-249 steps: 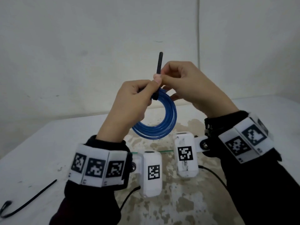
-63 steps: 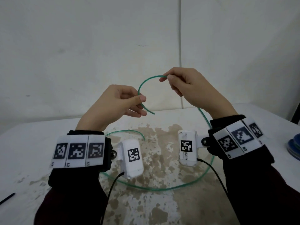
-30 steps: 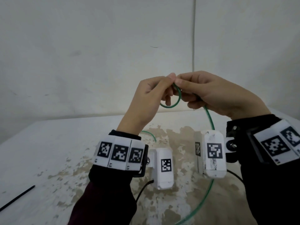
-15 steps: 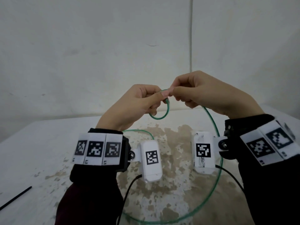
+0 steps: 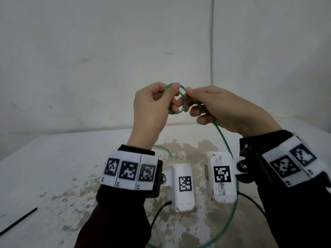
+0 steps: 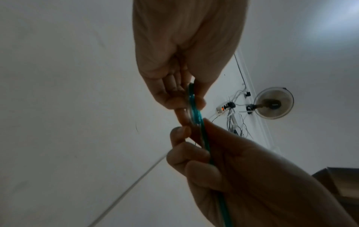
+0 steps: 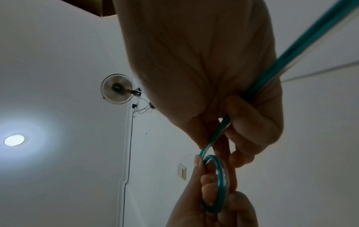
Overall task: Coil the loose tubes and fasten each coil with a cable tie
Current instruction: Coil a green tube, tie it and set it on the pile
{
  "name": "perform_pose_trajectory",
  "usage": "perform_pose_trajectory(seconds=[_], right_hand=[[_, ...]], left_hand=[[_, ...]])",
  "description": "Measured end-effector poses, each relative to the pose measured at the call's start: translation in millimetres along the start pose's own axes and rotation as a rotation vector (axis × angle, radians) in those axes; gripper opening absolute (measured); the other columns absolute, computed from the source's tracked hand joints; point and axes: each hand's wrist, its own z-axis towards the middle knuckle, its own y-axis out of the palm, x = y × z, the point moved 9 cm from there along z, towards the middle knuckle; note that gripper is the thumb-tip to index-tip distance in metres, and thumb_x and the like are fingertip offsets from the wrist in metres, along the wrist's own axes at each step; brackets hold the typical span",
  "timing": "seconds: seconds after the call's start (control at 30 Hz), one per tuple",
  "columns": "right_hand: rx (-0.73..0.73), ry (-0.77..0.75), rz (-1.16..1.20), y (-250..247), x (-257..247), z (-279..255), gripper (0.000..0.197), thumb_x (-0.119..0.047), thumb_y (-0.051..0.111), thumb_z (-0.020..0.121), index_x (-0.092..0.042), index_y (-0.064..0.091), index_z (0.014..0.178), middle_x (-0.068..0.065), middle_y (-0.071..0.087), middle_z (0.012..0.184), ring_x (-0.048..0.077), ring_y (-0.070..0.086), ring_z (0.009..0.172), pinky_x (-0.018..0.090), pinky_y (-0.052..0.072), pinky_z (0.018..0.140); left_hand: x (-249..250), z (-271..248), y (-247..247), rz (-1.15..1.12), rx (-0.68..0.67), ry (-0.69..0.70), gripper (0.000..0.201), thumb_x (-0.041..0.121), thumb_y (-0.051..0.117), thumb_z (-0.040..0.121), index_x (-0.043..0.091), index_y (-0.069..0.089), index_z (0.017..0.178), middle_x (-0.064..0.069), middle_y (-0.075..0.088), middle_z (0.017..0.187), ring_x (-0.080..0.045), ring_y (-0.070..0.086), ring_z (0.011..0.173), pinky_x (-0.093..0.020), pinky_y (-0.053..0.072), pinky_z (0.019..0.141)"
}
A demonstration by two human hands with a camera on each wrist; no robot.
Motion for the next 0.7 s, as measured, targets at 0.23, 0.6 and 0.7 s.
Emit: perform_pose_trajectory(seconds=[0.23, 0.6, 0.7], right_hand=[[-0.011, -0.008, 0.035, -4, 1, 1, 0.035, -0.035, 0.042, 0.1, -0.021, 0.051, 0.069, -0.007, 0.057, 0.075, 0.005, 0.041, 0.057, 0.014, 0.034, 0.048], [-0.025, -0.119, -0.105, 12, -9, 3, 0.041, -0.036, 0.04, 0.101, -0.023, 0.058, 0.066, -0.008, 0.04, 0.059, 0.01, 0.031, 0.058, 0.021, 0.029, 0.053], [-0.02, -0.1, -0.032, 10, -5, 6, 0.036, -0.027, 0.036, 0.103, -0.014, 0.054, 0.075, -0.005, 0.048, 0.063, 0.009, 0.044, 0.06, 0.022, 0.039, 0.059]], left_hand=[[-2, 1, 2, 0.188, -0.063, 0.005, 0.028, 0.024, 0.058, 0.094, 0.016, 0.061, 0.067, -0.002, 0.056, 0.07, -0.008, 0.049, 0.068, -0.014, 0.039, 0.064], [-18, -5, 15, 0.079, -0.258, -0.223, 0.05, 0.028, 0.034, 0.104, 0.014, 0.055, 0.061, -0.002, 0.057, 0.066, -0.018, 0.054, 0.069, -0.039, 0.046, 0.08], [-23, -2, 9, -0.058, -0.176, -0.273, 0.045, 0.026, 0.033, 0.103, 0.015, 0.043, 0.061, 0.0, 0.056, 0.063, -0.024, 0.053, 0.072, -0.04, 0.044, 0.083]])
